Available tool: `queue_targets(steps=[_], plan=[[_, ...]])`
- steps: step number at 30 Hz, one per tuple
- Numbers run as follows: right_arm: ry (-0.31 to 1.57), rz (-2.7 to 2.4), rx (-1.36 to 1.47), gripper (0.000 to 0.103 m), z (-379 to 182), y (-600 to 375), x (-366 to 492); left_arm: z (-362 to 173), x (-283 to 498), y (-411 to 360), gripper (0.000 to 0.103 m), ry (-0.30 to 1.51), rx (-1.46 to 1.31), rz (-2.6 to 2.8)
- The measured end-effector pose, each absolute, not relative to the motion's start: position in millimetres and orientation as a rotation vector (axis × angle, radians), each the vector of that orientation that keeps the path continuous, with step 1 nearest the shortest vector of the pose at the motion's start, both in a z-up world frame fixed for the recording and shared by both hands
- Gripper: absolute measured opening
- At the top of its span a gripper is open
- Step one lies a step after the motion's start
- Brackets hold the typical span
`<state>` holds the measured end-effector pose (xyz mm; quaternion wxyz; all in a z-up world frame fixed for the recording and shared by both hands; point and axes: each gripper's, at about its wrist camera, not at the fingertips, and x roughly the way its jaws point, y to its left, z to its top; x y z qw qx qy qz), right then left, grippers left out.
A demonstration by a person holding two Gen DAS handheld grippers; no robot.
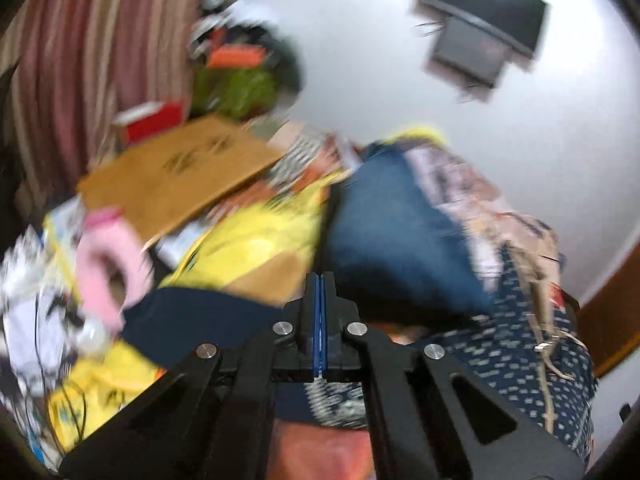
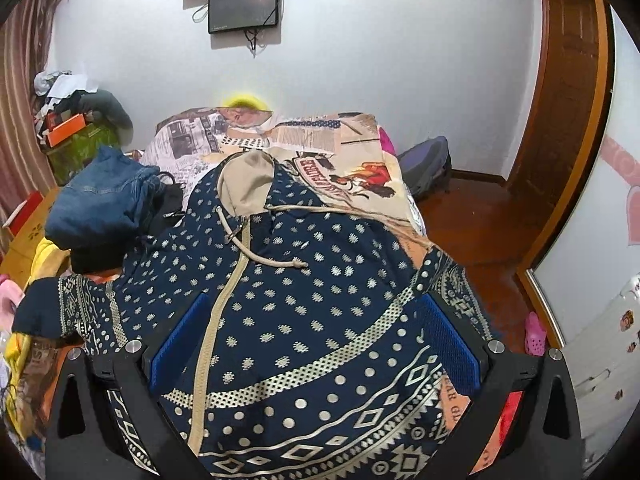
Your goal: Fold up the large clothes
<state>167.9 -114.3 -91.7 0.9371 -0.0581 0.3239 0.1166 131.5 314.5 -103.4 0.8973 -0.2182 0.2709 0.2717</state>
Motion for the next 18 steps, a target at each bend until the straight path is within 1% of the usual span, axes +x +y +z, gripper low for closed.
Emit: queue_targets(steps=[3,6,8,10,12,15,18], plan=[[0.651,0.24,-0.114,0.103,-88.8,-119.6,165.5,-81.7,147.2,290.6,0.0,0.538,-0.415,0.492],[0.647,0.244,-0.1,0.103,-88.5,-125.8,162.0,-85.2,155.8,279.1,0.003,0.568,-0.43,0.441],[0.653,0.246,-0.094,0.103,-89.5,-129.1,160.3,-95.4,157.3,273.2,0.013,0.615,-0.436,0.436],[0.659,0.246,-0.096,0.103,-90.4,-129.7,160.6,-111.3,152.9,275.7,0.036,0.661,-0.449,0.451],[0.66,0.243,-0.099,0.103,-90.8,-130.3,159.9,-125.7,146.8,276.7,0.046,0.686,-0.463,0.476],[0.662,0.237,-0.103,0.103,-91.1,-129.3,161.4,-152.8,132.3,294.4,0.047,0.74,-0.509,0.517],[0.67,0.232,-0.107,0.103,-92.5,-123.1,164.5,-179.9,110.3,325.4,0.047,0.765,-0.634,0.548]])
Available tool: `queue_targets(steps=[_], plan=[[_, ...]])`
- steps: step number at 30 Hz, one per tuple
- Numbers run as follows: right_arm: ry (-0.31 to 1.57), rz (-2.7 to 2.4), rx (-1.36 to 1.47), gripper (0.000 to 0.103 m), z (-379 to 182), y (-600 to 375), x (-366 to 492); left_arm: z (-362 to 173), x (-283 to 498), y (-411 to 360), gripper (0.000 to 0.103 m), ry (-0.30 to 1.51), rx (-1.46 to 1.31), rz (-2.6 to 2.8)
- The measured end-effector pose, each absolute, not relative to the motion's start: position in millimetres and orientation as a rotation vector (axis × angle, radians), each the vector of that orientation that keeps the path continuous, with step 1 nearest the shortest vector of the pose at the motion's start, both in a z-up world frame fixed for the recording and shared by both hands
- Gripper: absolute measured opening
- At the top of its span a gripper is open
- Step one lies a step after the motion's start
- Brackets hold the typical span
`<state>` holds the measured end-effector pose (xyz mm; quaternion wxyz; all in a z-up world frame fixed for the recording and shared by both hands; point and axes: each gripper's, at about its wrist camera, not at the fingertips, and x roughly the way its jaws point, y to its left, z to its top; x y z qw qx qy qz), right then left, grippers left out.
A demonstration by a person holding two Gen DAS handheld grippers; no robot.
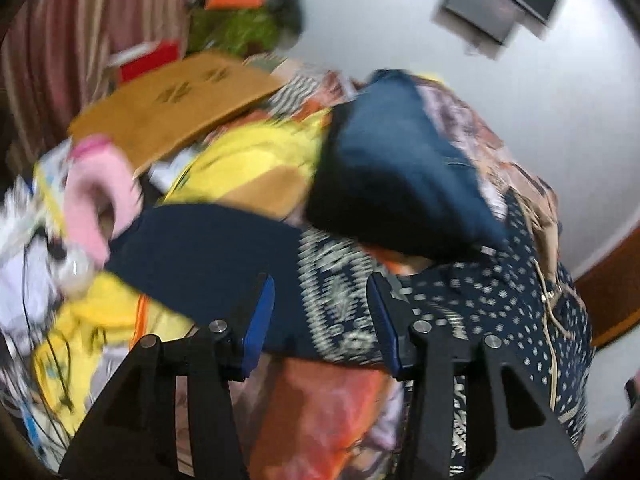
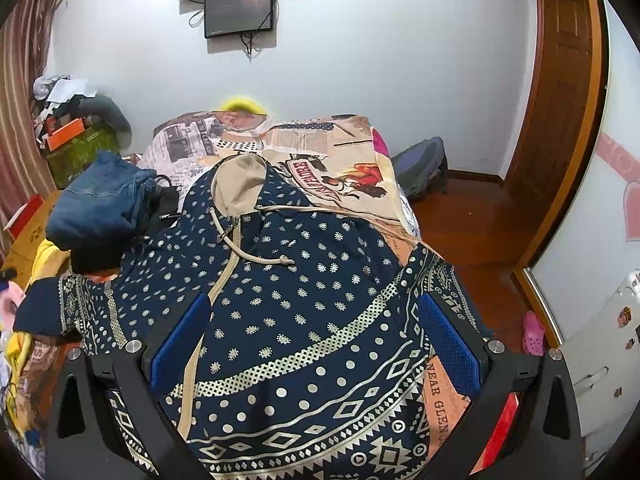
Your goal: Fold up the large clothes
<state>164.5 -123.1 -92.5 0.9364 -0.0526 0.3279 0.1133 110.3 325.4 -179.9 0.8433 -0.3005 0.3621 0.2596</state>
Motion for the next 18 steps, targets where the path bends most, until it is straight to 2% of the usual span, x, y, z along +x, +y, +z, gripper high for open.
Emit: queue_targets(steps=[10,18], plan=[[0.699,0.242,-0.192,0.103,-102.5,-89.4,166.5,-263.0,58.7,404.4,0.047,0.785,-1.03,0.609],[0.71,0.27,-0.263,0.103,-109.6,-65.9,167.0,-301.1,59.5,421.6,0.047,0.794,-1.142,0.622]])
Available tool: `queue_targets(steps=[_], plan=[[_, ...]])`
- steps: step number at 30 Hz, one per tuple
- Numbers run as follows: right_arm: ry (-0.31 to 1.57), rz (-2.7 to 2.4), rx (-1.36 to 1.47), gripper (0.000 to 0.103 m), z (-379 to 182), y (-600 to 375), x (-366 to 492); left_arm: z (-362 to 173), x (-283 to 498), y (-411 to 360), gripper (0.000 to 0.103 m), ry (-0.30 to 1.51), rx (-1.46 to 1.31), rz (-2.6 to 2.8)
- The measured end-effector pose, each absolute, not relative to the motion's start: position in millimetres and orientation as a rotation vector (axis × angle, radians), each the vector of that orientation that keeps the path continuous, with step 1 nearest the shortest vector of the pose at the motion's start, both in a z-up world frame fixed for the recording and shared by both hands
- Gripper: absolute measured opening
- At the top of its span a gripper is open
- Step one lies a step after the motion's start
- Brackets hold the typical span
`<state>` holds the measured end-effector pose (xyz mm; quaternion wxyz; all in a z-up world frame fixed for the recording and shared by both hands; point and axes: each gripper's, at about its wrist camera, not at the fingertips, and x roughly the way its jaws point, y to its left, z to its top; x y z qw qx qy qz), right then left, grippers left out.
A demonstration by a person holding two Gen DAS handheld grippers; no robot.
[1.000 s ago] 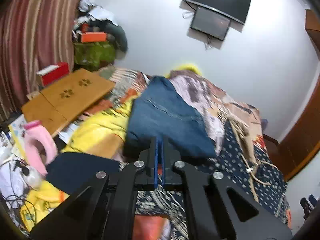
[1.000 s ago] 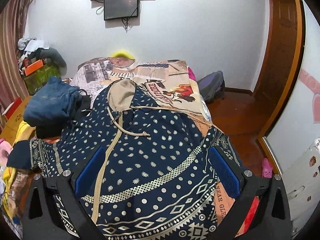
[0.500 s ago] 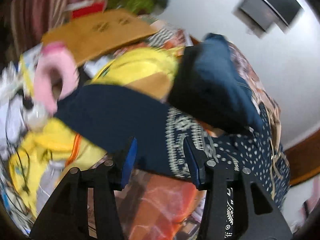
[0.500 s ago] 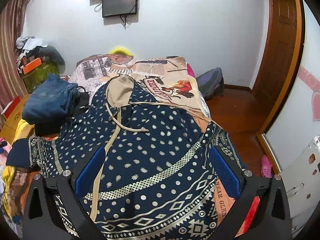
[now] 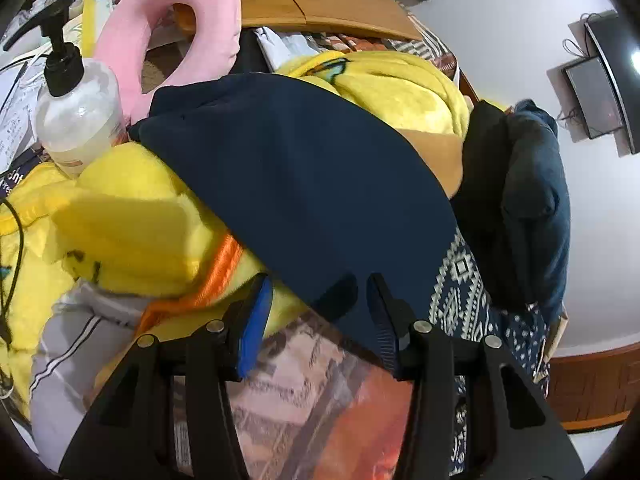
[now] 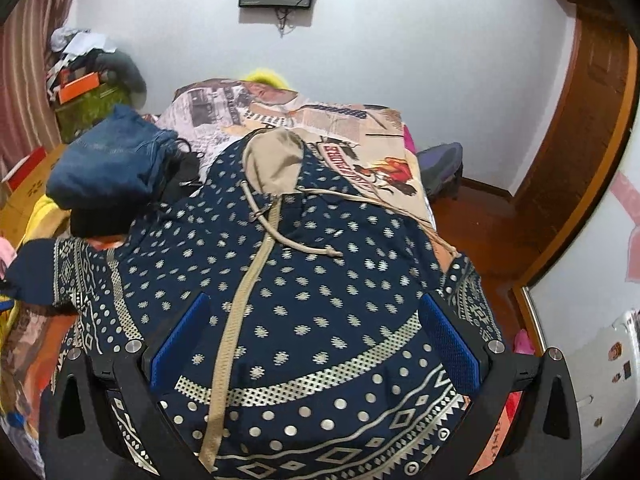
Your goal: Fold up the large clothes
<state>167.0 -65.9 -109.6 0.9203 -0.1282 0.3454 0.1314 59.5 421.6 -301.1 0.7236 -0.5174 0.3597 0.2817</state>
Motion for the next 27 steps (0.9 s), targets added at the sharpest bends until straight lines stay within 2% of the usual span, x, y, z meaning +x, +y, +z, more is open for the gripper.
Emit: queue_targets(steps=[3,5,7,8,18,27], plan=[[0.712,0.269,-0.279,0.103,-110.7,-62.2,167.6,-299.3,66.3,424.7,0.047,0.784,-1.117,0.636],[0.711,0.268,-0.282,0.103,-110.7,-61.8,167.8,-293.0,72.5,424.7,0.041,0.786,-1.054,0.673],[0.713,0.269,-0.277,0.103,-110.6,-63.0,168.4,-284.4,81.0,422.6,0.011,0.806,-0.957,0.721],[0.715,0.271,-0.269,0.103,-110.3,-65.0,169.0,-279.4,84.9,421.5,0.005,0.81,-0.912,0.73],[0.71,0.275,-0.217,0.103,-102.8,-83.7,172.1,-174.2,121.6,371.2,0.002,0.641,-0.634,0.629],[0.675,0.277,-0.187,0.103,-90.2,-106.6,177.2,-61.8,180.8,266.9,0.002,0.455,-0.459,0.313]])
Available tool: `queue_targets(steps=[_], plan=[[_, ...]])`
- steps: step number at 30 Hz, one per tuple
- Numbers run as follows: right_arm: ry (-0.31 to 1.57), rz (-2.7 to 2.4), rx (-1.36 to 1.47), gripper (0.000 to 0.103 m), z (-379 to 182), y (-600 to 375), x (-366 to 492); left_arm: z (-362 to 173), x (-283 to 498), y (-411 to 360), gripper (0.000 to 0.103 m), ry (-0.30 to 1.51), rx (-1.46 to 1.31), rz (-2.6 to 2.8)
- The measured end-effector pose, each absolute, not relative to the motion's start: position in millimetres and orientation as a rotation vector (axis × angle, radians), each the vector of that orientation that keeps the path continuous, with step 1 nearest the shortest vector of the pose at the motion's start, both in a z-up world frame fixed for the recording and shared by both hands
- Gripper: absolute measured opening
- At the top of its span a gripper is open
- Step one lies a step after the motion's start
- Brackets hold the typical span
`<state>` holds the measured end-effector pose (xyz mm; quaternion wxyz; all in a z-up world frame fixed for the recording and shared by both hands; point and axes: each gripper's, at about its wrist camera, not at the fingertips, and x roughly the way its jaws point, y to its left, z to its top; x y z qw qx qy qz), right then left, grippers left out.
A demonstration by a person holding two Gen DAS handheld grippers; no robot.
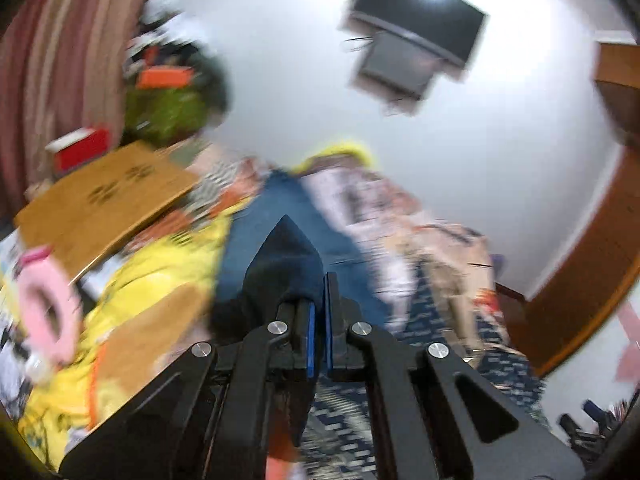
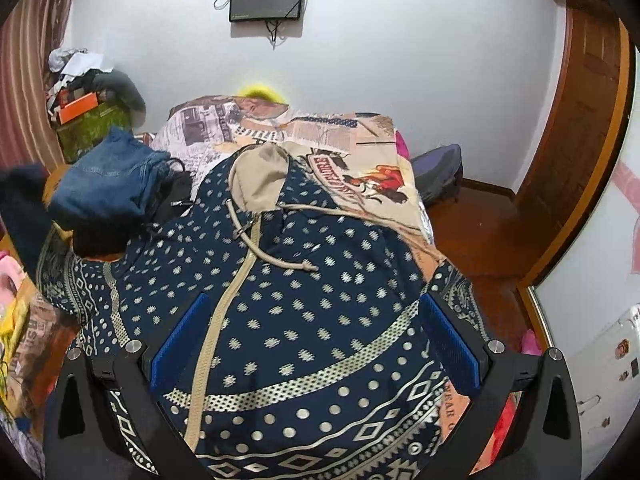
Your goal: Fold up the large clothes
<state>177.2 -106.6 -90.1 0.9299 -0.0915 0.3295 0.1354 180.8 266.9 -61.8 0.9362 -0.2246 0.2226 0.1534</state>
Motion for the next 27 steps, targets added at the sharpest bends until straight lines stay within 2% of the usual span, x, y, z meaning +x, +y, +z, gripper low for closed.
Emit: queue_targets(steps=[4,8,16,25,27], plan=[[0.678,0.296,-0.155,0.103,-87.2,-118.9,179.0,-43.0,218.9,211.2,0.002,0.462,-0.406,0.165],[0.68,0.301,-0.151,0.103,-87.5,-127.4,177.9,-51.3,253.0,158.7,0.002,0.535,-0.374,0.047],[0.712,0.288,-0.179,0.103,-95.1,-144.4,176.9,-117.7,297.4,67.9,0.002,0.783,-0.346,-0.125],[0.751,0.272,-0.226,0.103,-108.2,-152.9,174.1,-187.8,290.9,-3.9,0.002,1.047,-0.229,-0.239],[0.759,0.275,-0.227,0.103,-110.9,-151.4,173.7,-193.4,284.9,-15.2,0.006,1.063,-0.164,-0.237]])
